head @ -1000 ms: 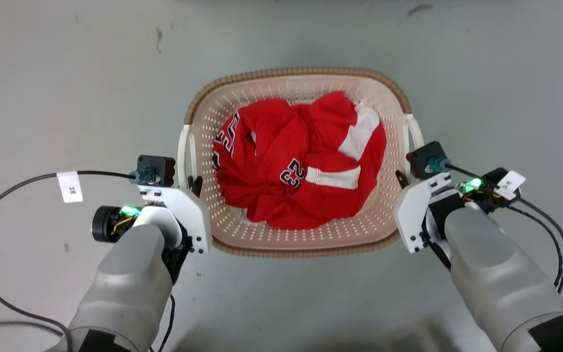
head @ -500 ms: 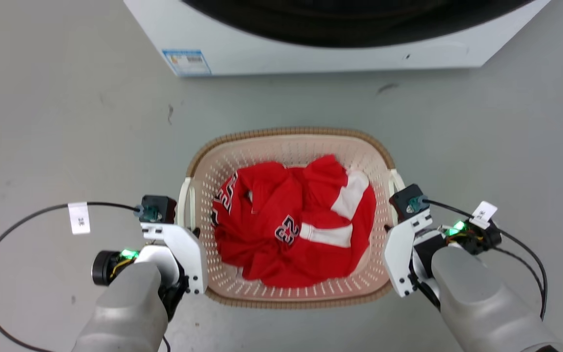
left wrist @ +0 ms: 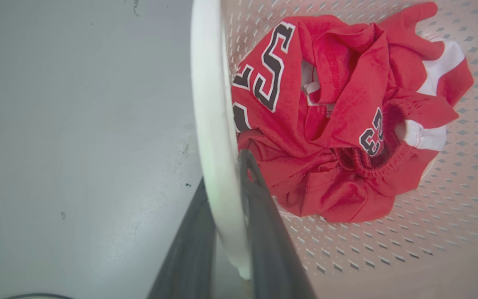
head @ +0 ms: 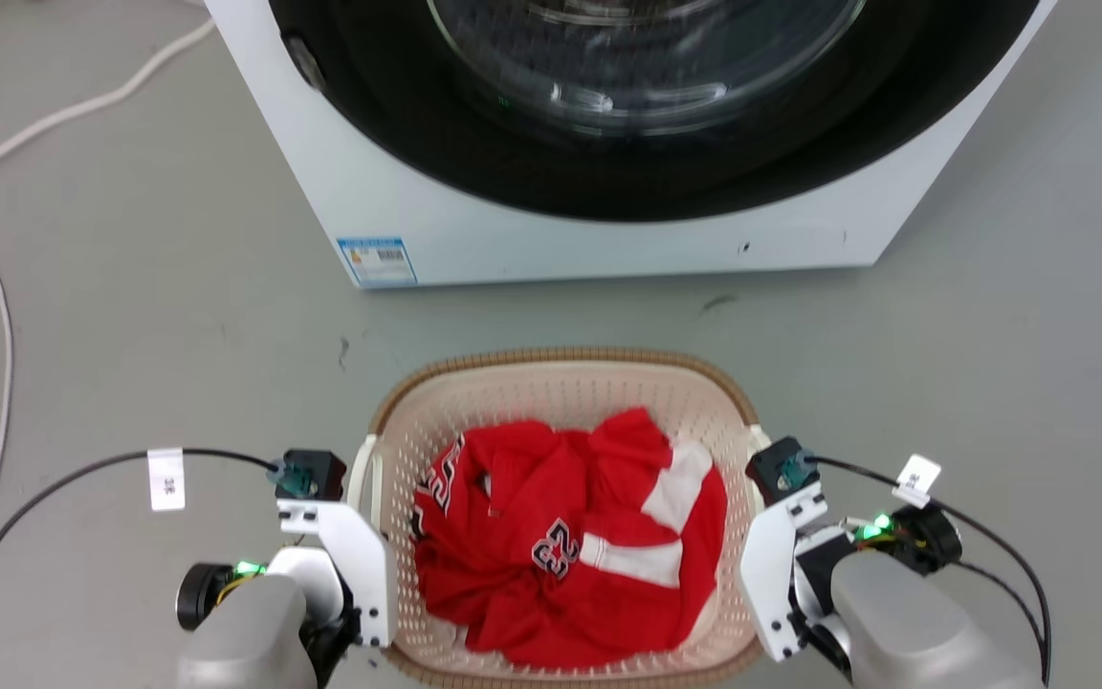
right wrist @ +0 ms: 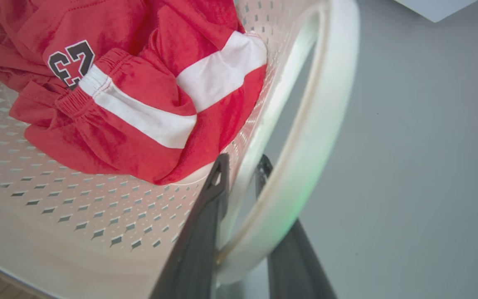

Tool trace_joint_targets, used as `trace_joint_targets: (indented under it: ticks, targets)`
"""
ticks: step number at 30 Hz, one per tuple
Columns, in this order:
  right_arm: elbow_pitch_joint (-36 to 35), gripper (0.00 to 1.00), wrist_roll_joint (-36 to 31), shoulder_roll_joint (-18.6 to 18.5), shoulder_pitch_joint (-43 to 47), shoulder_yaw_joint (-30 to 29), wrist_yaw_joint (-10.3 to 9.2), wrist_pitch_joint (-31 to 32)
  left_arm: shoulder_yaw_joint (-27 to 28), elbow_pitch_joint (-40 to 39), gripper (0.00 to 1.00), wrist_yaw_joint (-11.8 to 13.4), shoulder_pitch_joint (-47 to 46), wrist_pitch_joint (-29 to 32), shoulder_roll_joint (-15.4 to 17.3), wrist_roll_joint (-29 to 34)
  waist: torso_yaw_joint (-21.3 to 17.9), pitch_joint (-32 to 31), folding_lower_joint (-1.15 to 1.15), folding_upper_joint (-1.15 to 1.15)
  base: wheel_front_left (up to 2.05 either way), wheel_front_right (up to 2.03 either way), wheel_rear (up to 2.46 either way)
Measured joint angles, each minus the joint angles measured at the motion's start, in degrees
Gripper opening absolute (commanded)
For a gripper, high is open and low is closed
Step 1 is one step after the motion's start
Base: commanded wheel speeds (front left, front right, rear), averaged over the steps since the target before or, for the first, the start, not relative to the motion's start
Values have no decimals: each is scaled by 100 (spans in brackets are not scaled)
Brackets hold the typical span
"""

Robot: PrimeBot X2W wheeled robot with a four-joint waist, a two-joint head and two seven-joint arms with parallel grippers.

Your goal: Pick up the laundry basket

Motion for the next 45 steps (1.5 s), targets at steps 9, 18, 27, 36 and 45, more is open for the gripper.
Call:
trace_joint_targets:
  ticks: [9,18,27,36,45]
  targets:
    - [4,0,557,1,306,450,0,307,-377,-157,0,-1,343,446,97,-364,-8,-699,0,0,0,0,0]
    - [16,0,1009,0,500,856,0,579,-745,-280,0,1,525,838,187,-666,13,-1226,0,0,0,0,0]
    - [57,0,1340,2,544,1144,0,667,-998,-287,0,1,572,934,245,-900,6,-1436,0,0,0,0,0]
    - [103,0,1589,4,544,1379,0,645,-1165,-238,0,1,593,909,265,-1081,14,-1511,0,0,0,0,0]
    - [146,0,1774,7,541,1575,0,599,-1311,-198,0,1,594,850,276,-1251,11,-1544,1,0,0,0,0]
